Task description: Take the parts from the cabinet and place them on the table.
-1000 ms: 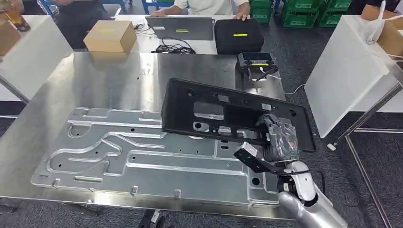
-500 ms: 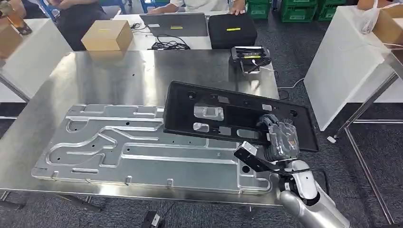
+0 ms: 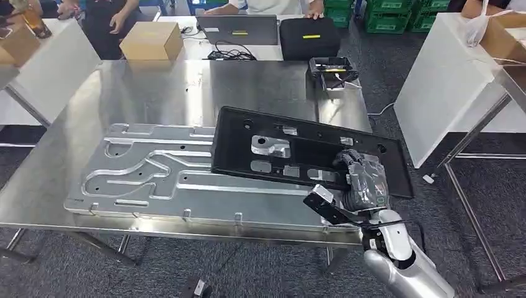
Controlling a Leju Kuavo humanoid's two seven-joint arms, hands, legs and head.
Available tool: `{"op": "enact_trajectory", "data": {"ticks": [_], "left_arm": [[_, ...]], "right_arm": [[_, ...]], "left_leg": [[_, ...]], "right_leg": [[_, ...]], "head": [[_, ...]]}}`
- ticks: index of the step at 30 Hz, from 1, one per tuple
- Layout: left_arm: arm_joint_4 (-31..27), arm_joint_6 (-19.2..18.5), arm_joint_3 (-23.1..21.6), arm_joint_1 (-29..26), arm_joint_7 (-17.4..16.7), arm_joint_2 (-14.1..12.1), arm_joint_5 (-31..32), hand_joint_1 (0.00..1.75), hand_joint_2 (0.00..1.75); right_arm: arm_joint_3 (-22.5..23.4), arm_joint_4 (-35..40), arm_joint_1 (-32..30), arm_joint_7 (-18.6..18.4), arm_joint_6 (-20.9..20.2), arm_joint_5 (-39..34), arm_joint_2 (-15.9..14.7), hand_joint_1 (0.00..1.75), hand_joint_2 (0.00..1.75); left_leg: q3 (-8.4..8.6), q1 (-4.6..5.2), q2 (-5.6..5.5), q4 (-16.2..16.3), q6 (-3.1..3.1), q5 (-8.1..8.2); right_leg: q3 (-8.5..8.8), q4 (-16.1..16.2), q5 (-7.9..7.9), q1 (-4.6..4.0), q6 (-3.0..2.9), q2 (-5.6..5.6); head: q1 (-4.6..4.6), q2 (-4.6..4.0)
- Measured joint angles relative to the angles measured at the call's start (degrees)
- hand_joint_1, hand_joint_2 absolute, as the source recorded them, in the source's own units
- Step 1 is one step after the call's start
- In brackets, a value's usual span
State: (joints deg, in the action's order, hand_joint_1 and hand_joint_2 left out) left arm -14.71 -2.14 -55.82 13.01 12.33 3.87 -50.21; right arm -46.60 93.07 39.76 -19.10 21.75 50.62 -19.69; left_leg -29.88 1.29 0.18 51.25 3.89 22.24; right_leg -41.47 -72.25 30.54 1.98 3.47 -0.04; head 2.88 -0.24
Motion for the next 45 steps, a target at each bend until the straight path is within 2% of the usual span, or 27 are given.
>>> {"op": "enact_trajectory", "data": {"ticks": [2,3,5,9,12,14,15,17,18,19,20,22,23,24,25,26,28,29,30,32,33,34,35,36,40,43,45], "left_arm": [[0.0,0.2,0.0,-0.1,0.5,0.0,0.0,0.00,0.00],[0.0,0.4,0.0,-0.1,0.8,0.0,0.2,0.00,0.00],[0.0,0.7,0.0,0.0,1.2,0.0,0.9,0.00,0.00],[0.0,3.4,-0.3,-0.1,4.3,0.0,3.8,0.00,0.00],[0.0,5.4,-1.1,0.2,6.0,0.2,6.1,0.00,0.00],[0.0,5.7,-1.6,0.2,6.0,0.3,6.4,0.00,0.00],[0.0,6.0,-1.8,0.2,5.9,0.4,6.6,0.00,0.00],[0.0,6.4,-1.9,0.4,5.7,0.5,7.0,0.00,0.00],[0.0,6.6,-2.0,0.6,5.4,0.5,7.0,0.00,0.00],[0.0,6.9,-2.0,0.8,5.4,0.4,7.0,0.00,0.00],[0.0,7.0,-2.1,0.9,5.2,0.4,6.9,0.00,0.00],[0.0,7.1,-2.6,0.8,4.7,0.4,6.8,0.00,0.00],[0.0,7.0,-2.8,0.7,4.7,0.4,6.8,0.00,0.00],[0.0,7.0,-2.9,0.7,4.7,0.5,6.8,0.00,0.00],[0.0,6.9,-2.9,0.9,4.7,0.5,6.8,0.00,0.00],[0.0,6.7,-2.9,1.2,4.8,0.5,6.8,0.00,0.00],[0.0,6.3,-3.1,1.3,4.7,0.9,6.7,0.00,0.00],[0.0,6.2,-3.3,1.1,4.7,1.0,6.8,0.00,0.00],[0.0,6.1,-3.3,1.0,4.7,1.1,6.8,0.00,0.00],[0.0,6.0,-3.3,1.0,4.7,1.2,6.8,0.00,0.00],[0.0,6.0,-3.3,1.0,4.7,1.2,6.8,0.00,0.00],[0.0,5.9,-3.3,1.1,4.7,1.2,6.8,0.00,0.00],[0.0,5.9,-3.4,1.3,4.7,1.2,6.9,0.00,0.00],[0.0,5.8,-3.4,1.2,4.7,1.3,6.8,0.00,0.00],[0.0,5.7,-3.4,1.2,4.6,1.3,6.9,0.00,0.00],[0.0,5.6,-3.4,1.3,4.6,1.4,6.8,0.00,0.00],[0.0,5.3,-3.5,1.1,4.6,1.4,6.7,0.00,0.00]], "right_arm": [[0.0,0.0,0.0,-0.4,-0.2,0.2,-0.3,1.75,1.75],[0.0,0.0,0.1,-0.5,-0.4,0.3,-0.5,1.75,1.75],[0.0,0.3,0.3,-0.7,-0.6,0.3,-0.5,1.75,1.75],[-0.1,0.5,0.2,-1.6,-1.1,0.5,-1.0,1.75,1.75],[0.0,1.0,0.1,-2.5,-1.5,0.8,-1.4,1.75,1.75],[-0.1,1.2,0.0,-2.7,-1.7,0.8,-1.7,1.75,1.75],[-0.1,1.2,-0.1,-2.8,-1.7,0.8,-1.8,1.75,1.75],[-0.1,1.5,-0.1,-2.8,-1.7,0.9,-1.9,1.75,1.75],[0.0,1.8,0.0,-3.0,-1.7,0.9,-2.0,1.75,1.75],[0.0,2.0,-0.1,-3.0,-1.6,0.9,-2.2,1.75,1.75],[0.0,2.0,0.0,-3.0,-1.6,0.9,-2.3,1.75,1.75],[0.0,2.1,-0.2,-3.6,-1.6,0.7,-2.5,1.75,1.75],[0.1,2.3,-0.3,-3.8,-1.5,0.3,-2.5,1.75,1.75],[0.2,2.7,-0.8,-3.8,-1.5,0.1,-2.7,1.75,1.75],[0.5,2.8,-1.1,-4.0,-1.4,-0.3,-3.3,1.75,1.75],[0.5,3.1,-1.1,-4.3,-1.3,-0.3,-3.4,1.75,1.75],[0.9,3.4,-1.2,-5.4,-1.2,1.0,-4.1,1.75,1.75],[1.0,3.5,-1.3,-5.8,-1.2,1.8,-4.2,1.75,1.75],[1.1,3.7,-1.5,-6.3,-1.2,2.6,-4.3,1.75,1.75],[1.5,3.9,-1.8,-6.8,-1.3,3.6,-4.8,1.75,1.75],[1.7,4.2,-1.8,-6.9,-1.4,4.0,-5.2,1.75,1.75],[1.8,4.4,-1.8,-7.0,-1.4,4.1,-5.3,1.75,1.75],[1.9,4.5,-1.6,-7.1,-1.4,4.1,-5.5,1.75,1.75],[2.3,5.0,-1.7,-7.2,-1.4,4.2,-5.6,1.75,1.75],[2.4,5.3,-1.9,-7.2,-1.6,4.4,-5.7,1.75,1.75],[2.8,6.0,-1.9,-7.2,-1.7,4.4,-5.9,1.75,1.75],[2.8,6.1,-2.0,-7.2,-1.9,4.4,-6.0,1.75,1.75]], "left_leg": [[-1.20,-0.32,-0.01,1.7,-0.34,0.27],[-1.86,-0.48,0.01,3.0,-0.80,0.64],[-3.41,-0.08,0.03,5.0,-1.30,1.15],[-4.18,-0.31,-0.12,5.9,-1.79,1.85],[-8.75,-1.10,-0.09,17.5,-3.35,8.50],[-11.44,-1.26,-0.10,24.3,-3.47,10.64],[-10.89,-1.21,-0.13,23.4,-3.25,9.79],[-6.41,-0.86,-0.17,14.8,-1.96,5.55],[-3.44,-0.41,-0.27,9.1,-0.87,3.10],[-1.71,0.11,-0.32,5.1,0.62,2.73],[-1.59,0.27,-0.17,4.7,0.60,2.76],[-1.87,1.05,-0.31,4.5,0.73,2.42],[-1.66,1.40,-0.32,3.3,1.15,1.56],[0.16,0.83,-0.35,-0.3,1.87,-0.05],[0.99,0.86,-0.16,-1.6,1.75,-1.00],[1.16,0.70,-0.13,-2.4,2.27,-1.29],[1.14,0.62,-0.18,-2.2,1.89,-1.23],[1.03,0.60,-0.16,-2.1,1.83,-1.17],[0.79,0.49,-0.15,-1.6,1.63,-1.01],[0.33,0.00,-0.15,-0.4,0.82,-0.32],[-0.20,-0.38,-0.12,1.2,0.19,0.53],[-0.63,-0.37,-0.05,2.3,-0.28,1.17],[-1.71,0.13,0.10,4.1,-0.90,2.10],[-2.04,-0.06,0.09,4.4,-0.66,2.06],[-2.52,-0.27,-0.01,5.5,-1.20,3.00],[-7.94,-1.11,-0.02,18.0,-2.77,9.90],[-10.64,-1.43,-0.01,24.0,-2.91,11.41]], "right_leg": [[6.59,10.0,-3.90,0.21,0.24,-0.07],[9.01,14.9,-4.08,0.32,0.42,-0.11],[8.07,13.8,-3.79,-0.06,-0.75,0.32],[7.40,13.5,-4.36,0.02,-2.00,0.33],[7.01,13.5,-4.65,0.23,-2.44,0.33],[6.90,13.5,-4.73,0.12,-2.48,0.36],[6.91,13.5,-4.77,0.01,-2.52,0.37],[6.94,13.6,-4.89,-0.45,-2.60,0.54],[6.99,13.6,-4.95,-0.76,-2.65,0.60],[6.96,13.8,-5.09,-0.28,-2.70,0.54],[6.91,14.1,-5.42,-0.42,-2.26,0.45],[6.62,14.5,-5.90,0.62,-1.31,-0.01],[6.89,15.3,-6.35,0.73,-0.80,0.06],[6.91,15.5,-6.18,0.16,-0.73,0.14],[6.60,14.6,-5.47,-0.02,-0.80,0.08],[5.26,11.6,-3.28,-0.01,-0.88,0.15],[1.39,3.0,0.62,-0.19,-0.56,0.17],[-0.07,0.1,1.48,-0.20,-0.32,0.17],[-0.33,-0.2,0.87,-0.18,-0.05,0.14],[2.92,5.9,-3.01,0.03,0.48,0.07],[6.53,12.8,-6.03,0.37,1.04,-0.12],[7.60,15.4,-5.86,0.53,1.34,-0.26],[7.19,14.8,-5.63,0.32,0.35,0.35],[6.74,13.9,-5.35,0.16,-0.63,0.48],[6.34,13.8,-5.40,0.39,-1.42,0.50],[6.16,13.8,-5.54,0.57,-1.70,0.45],[6.14,13.8,-5.54,0.57,-1.71,0.49]], "head": [[0.00,0.00],[0.00,0.00],[0.05,0.00],[0.07,0.00],[0.15,0.00],[0.13,0.00],[0.15,0.00],[0.13,0.00],[0.13,0.00],[0.11,0.00],[0.02,0.00],[0.02,0.00],[0.11,0.00],[0.11,0.00],[0.04,0.00],[0.02,0.00],[0.00,0.00],[0.02,0.00],[0.00,0.00],[-0.02,0.00],[-0.02,0.00],[-0.02,0.00],[-0.04,0.00],[0.02,0.00],[0.02,0.00],[0.04,0.00],[0.04,0.00]]}}
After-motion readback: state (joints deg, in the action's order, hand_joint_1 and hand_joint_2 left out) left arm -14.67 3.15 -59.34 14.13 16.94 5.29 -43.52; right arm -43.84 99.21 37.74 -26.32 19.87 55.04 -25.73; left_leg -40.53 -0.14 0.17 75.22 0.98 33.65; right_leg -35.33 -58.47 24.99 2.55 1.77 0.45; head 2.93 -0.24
